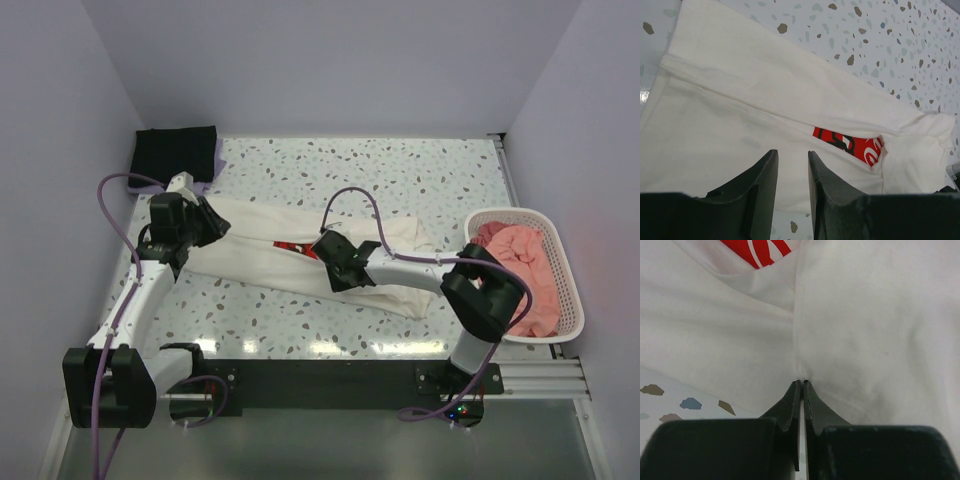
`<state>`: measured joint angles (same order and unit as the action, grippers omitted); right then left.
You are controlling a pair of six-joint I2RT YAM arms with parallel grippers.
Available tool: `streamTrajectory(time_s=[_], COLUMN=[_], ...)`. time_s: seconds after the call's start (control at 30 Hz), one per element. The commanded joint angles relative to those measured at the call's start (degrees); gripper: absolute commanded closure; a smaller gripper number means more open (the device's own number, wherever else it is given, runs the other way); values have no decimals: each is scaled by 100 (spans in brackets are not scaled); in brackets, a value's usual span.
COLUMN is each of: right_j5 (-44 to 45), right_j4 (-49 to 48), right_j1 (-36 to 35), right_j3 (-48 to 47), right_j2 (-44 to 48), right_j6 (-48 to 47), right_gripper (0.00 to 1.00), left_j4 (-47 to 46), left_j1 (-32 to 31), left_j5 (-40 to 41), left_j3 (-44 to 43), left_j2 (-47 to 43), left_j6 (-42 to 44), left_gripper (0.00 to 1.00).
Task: Fold and stack the t-shirts
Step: Fold the tshirt
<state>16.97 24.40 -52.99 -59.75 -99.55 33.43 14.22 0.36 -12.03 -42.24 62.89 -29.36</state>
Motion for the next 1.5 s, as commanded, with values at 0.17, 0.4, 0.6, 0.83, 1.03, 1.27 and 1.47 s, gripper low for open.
streamTrajectory(time_s=[0.17, 0.4, 0.6, 0.83, 1.03, 1.27, 1.47], right_j5=[-387, -537, -695, -1072, -1074, -976, -968], right_j4=[56, -58, -129, -375, -331, -558, -962], right_j1=[-36, -18, 87, 122, 166, 1053, 1379], right_j3=[-257, -362, -494, -257, 32, 1113, 2071], right_j2=[322, 234, 50, 146, 892, 1895, 2133], right_j6=[-21, 58, 111, 190, 164, 602, 1006], right_gripper=[100, 100, 100, 87, 59, 56, 57], left_j4=[-244, -235, -235, -253, -402, -824, -1175], left_j1=[8, 8, 8, 17, -343, -1020, -1398], left_j5=[-89, -80, -80, -80, 357, 974, 1185], left_j3=[67, 67, 76, 32, -118, 4, 224], left_j2=[-5, -23, -14, 82, 582, 1312, 1884], left_j6=[-8, 10, -8, -262, -684, -1124, -1186], left_gripper=[65, 65, 65, 65, 66, 69, 79])
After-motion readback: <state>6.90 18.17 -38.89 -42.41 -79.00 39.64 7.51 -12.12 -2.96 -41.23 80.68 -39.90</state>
